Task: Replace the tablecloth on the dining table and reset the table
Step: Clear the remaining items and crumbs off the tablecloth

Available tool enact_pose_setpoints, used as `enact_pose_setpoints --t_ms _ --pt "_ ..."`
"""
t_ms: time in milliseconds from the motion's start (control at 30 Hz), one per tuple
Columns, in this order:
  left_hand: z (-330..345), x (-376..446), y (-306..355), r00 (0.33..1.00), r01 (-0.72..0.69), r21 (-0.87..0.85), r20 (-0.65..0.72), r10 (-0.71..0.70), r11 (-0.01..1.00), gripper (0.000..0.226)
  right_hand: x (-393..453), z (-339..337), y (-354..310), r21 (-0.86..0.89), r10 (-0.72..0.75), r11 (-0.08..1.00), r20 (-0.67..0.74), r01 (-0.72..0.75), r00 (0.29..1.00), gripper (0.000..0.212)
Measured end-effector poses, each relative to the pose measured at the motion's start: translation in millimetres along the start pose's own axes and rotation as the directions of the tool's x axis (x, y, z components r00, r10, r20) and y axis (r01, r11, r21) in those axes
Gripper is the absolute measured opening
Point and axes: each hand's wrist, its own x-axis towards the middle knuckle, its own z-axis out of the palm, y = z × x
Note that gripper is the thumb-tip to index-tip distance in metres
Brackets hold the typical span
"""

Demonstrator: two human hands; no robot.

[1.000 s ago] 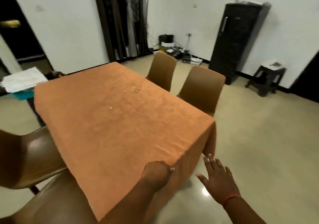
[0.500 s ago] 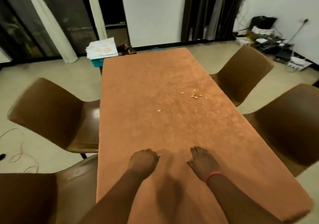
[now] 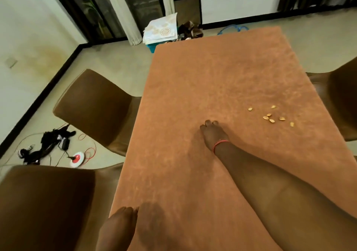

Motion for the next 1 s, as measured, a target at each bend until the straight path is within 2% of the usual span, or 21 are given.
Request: enact_pose_setpoints --t_ms 67,167,333,433,633,900,1000 --pt "14.3 -10.2 0.0 1.000 -0.029 -0.060 0.003 0.030 0.998 0.031 8.2 1.3 -1.6 0.014 -0.017 1.000 -0.017 0.017 1.000 0.041" --pt "2.4 -28.0 18.9 0.999 -0.036 -0.144 0.007 0.037 0.989 0.041 7.1 6.2 -5.5 0.058 -0.018 0.998 -0.008 0.018 1.000 0.041" --pt "-17.4 -37.7 58.8 0.997 -0.082 -0.172 -0.019 0.080 0.982 0.044 -23.4 14.5 0.7 0.087 0.032 0.996 0.008 -0.033 0.999 0.040" --pt "-27.5 -50.5 78.9 0.985 -0.170 -0.171 -0.066 0.161 0.970 0.042 -57.3 20.4 8.1 0.084 0.056 0.995 0.030 -0.058 0.998 0.043" --pt "-28.1 -85.8 82.8 0.965 -0.249 -0.150 -0.125 0.232 0.957 0.045 -160.3 46.5 19.6 0.095 0.095 0.990 0.070 -0.101 0.993 0.044" --pt "-9.9 -163.7 69.4 0.924 -0.354 -0.151 -0.208 0.320 0.923 0.045 -335.1 77.9 17.2 0.052 0.224 0.972 0.075 -0.228 0.972 0.046" --pt "3.9 -198.0 82.3 0.917 -0.387 -0.138 -0.161 0.365 0.912 0.044 -380.6 86.3 18.7 0.000 0.211 0.977 0.066 -0.212 0.975 0.044"
